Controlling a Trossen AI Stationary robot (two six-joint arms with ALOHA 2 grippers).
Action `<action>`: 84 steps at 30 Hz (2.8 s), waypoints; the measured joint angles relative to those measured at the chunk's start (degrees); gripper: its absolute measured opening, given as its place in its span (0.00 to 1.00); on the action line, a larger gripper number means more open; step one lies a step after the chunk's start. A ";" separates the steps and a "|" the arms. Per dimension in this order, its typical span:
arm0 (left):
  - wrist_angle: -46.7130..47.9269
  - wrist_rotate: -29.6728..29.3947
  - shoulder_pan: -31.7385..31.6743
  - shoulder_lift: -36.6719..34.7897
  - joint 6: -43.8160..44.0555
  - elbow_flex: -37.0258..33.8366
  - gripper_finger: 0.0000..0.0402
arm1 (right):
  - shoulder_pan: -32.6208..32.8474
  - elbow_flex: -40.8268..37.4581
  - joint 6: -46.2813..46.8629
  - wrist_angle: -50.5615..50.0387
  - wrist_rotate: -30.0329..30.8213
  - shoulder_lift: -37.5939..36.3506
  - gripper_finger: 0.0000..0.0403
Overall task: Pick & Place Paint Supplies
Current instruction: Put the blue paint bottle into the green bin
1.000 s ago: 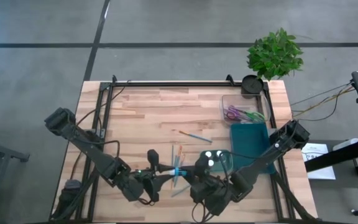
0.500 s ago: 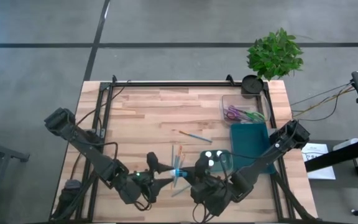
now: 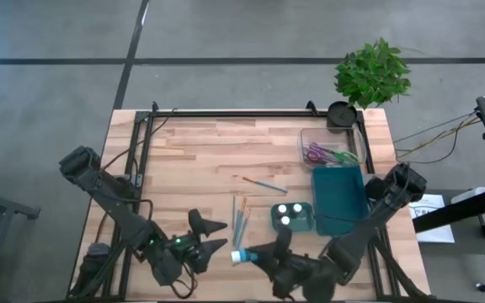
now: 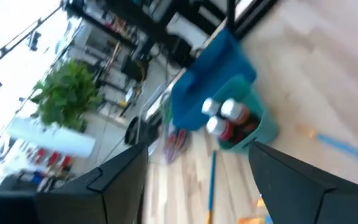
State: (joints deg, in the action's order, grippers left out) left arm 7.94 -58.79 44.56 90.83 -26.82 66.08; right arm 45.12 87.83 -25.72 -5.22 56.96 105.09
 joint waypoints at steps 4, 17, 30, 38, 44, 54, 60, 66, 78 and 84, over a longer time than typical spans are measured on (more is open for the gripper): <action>-8.80 5.48 0.00 0.00 -6.43 0.00 0.70 | 1.58 -0.07 -7.39 7.97 -2.01 -0.28 0.35; -23.12 18.23 0.87 -2.52 -22.89 0.00 0.49 | 1.43 -0.52 -16.26 11.57 -5.67 -1.40 0.35; -27.50 29.61 -1.35 -2.93 -27.57 0.00 0.47 | -0.43 -0.52 -17.89 12.64 -8.04 -1.61 0.35; -29.89 32.80 -1.74 -2.93 -30.04 0.00 0.47 | -1.92 -0.52 -18.80 13.07 -9.60 -1.61 0.35; -30.04 33.47 -2.34 -2.93 -29.06 0.00 0.47 | -2.03 -0.52 -19.30 14.02 -10.84 -1.61 0.35; -31.77 36.21 -2.41 -2.91 -28.69 0.00 0.46 | -2.86 -0.52 -19.30 14.04 -10.92 -1.63 0.35; -30.73 36.64 -2.95 -2.89 -27.85 0.00 0.36 | -2.82 -0.52 -19.30 14.00 -10.90 -1.63 0.35; -30.63 37.20 -3.34 -2.89 -27.47 -0.07 0.32 | -2.80 -0.52 -19.21 14.09 -10.73 -1.63 0.35; -30.85 36.99 -3.39 -2.89 -27.02 -0.09 0.29 | -3.01 -0.52 -19.30 13.86 -10.79 -1.63 0.35; -31.13 36.09 -3.41 -2.93 -25.92 -0.09 0.29 | -2.99 -0.52 -19.22 13.68 -9.33 -1.63 0.37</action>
State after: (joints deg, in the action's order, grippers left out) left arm -23.20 -22.70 41.15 87.90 -52.73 66.00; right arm 42.13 87.31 -44.93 8.46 47.63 103.46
